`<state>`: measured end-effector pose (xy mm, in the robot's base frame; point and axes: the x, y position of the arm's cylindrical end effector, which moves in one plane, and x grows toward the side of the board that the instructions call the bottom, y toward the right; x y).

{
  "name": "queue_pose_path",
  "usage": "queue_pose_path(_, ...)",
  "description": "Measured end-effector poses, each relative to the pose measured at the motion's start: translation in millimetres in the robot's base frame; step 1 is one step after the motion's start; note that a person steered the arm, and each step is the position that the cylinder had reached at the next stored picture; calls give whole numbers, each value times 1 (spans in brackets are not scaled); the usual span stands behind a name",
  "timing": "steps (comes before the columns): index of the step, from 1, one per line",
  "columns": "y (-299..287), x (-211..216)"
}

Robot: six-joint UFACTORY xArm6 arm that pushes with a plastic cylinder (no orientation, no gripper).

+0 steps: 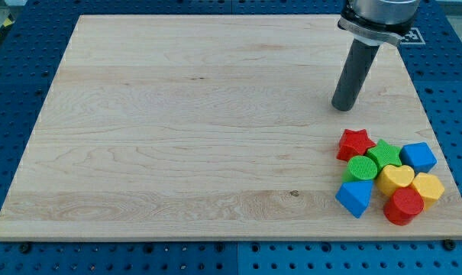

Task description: Move your arm towards the bottom center of the board

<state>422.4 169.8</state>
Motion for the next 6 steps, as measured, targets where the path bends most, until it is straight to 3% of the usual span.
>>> queue_pose_path(2,1,2)
queue_pose_path(4,-35,2)
queue_pose_path(6,-84,43)
